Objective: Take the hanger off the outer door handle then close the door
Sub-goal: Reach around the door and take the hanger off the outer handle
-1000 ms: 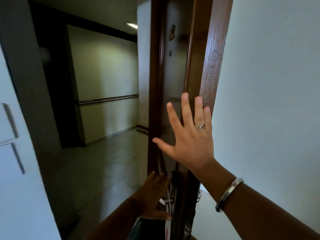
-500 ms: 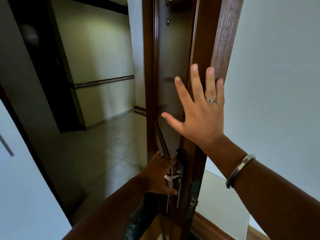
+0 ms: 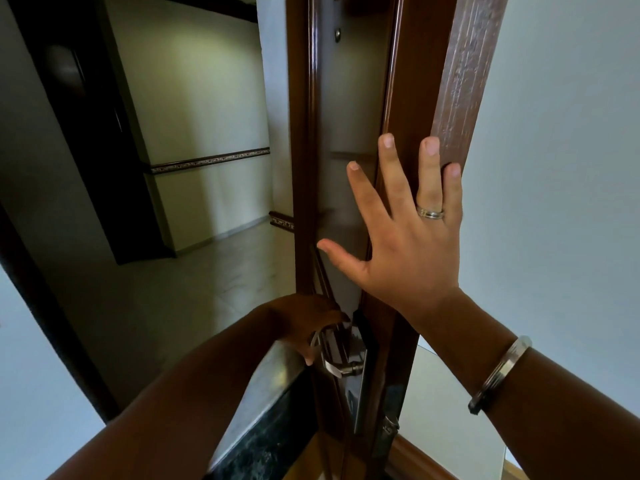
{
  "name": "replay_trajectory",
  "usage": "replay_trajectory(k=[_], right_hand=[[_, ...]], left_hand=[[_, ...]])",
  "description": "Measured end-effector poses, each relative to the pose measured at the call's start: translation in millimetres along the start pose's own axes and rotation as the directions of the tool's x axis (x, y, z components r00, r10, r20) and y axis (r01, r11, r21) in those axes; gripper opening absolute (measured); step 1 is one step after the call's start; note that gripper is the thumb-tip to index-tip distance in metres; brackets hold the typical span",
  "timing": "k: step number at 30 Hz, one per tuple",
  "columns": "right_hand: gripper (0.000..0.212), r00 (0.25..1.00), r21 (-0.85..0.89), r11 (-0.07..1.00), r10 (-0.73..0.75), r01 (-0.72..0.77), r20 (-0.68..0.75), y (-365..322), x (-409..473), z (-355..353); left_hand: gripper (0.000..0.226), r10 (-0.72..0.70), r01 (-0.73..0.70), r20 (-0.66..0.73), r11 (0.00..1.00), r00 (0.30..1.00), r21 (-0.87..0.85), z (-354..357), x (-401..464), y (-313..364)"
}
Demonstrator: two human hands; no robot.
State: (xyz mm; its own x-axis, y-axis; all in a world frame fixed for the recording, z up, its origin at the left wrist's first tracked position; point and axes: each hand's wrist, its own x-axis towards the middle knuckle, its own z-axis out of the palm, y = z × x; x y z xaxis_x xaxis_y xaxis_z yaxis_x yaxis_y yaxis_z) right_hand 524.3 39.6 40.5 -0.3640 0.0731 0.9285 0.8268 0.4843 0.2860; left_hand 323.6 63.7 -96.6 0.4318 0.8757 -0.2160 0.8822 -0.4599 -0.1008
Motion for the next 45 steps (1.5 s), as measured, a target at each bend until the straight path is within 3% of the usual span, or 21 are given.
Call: replay_trajectory(k=[3,7,12,17,20,23,26,30,36,41,45], right_hand=[[0.082,1.0,0.012,1.0,-0.004,0.004,-0.008,-2.3,0.3,-1.2],[0.08,0.999,0.025,0.999,0.03,-0.029,-0.032,-5.9,1.6,-0.9],[0.075,0.995,0.097,0.993,0.075,-0.069,-0.065,-11.4,2.5,-1.8],[0.068,0.996,0.156,0.986,0.075,-0.065,-0.058,-25.1,5.7,-5.4],[0.065,0.996,0.216,0.975,0.069,-0.055,-0.059,-37.0,9.5,-7.0],[0.061,0.994,0.282,0.957,0.083,-0.061,-0.067,-55.4,13.3,-6.6],[0.052,0.989,0.355,0.934,0.095,-0.049,-0.112,-82.3,20.0,-6.7],[0.048,0.988,0.376,0.926,0.082,-0.026,-0.134,-108.6,29.3,-4.3],[0.05,0.994,0.437,0.899,0.026,0.023,-0.107,-167.0,51.3,-7.7],[0.06,0.99,0.749,0.653,-0.137,0.114,-0.031,-202.8,31.9,-15.1],[0.052,0.984,0.908,0.419,-0.153,-0.021,0.093,-231.1,-19.3,-17.0]], left_hand=[[0.094,-0.057,0.054,0.051,0.997,0.997,0.058,-11.3,6.6,-7.1],[0.09,-0.188,0.193,0.081,0.979,0.979,-0.064,-13.4,3.9,-12.9],[0.066,-0.318,0.299,-0.099,0.939,0.943,-0.169,-0.7,-23.4,-36.5],[0.061,-0.435,0.432,-0.188,0.9,0.88,-0.062,13.9,-60.1,-56.6],[0.046,-0.517,0.507,-0.143,0.856,0.844,-0.102,23.3,-88.3,-60.5],[0.045,-0.603,0.586,-0.076,0.792,0.794,-0.171,29.6,-121.1,-60.4],[0.041,-0.689,0.655,-0.071,0.711,0.721,-0.254,37.1,-165.7,-56.3],[0.031,-0.761,0.701,-0.162,0.645,0.629,-0.304,41.4,-205.2,-46.6],[0.03,-0.878,0.813,-0.283,0.468,0.385,-0.346,40.8,-274.6,-16.6],[0.029,-0.871,0.788,-0.444,0.42,0.21,-0.45,20.8,-331.1,17.7],[0.028,-0.855,0.761,-0.506,0.403,0.115,-0.508,0.6,-367.7,40.0]])
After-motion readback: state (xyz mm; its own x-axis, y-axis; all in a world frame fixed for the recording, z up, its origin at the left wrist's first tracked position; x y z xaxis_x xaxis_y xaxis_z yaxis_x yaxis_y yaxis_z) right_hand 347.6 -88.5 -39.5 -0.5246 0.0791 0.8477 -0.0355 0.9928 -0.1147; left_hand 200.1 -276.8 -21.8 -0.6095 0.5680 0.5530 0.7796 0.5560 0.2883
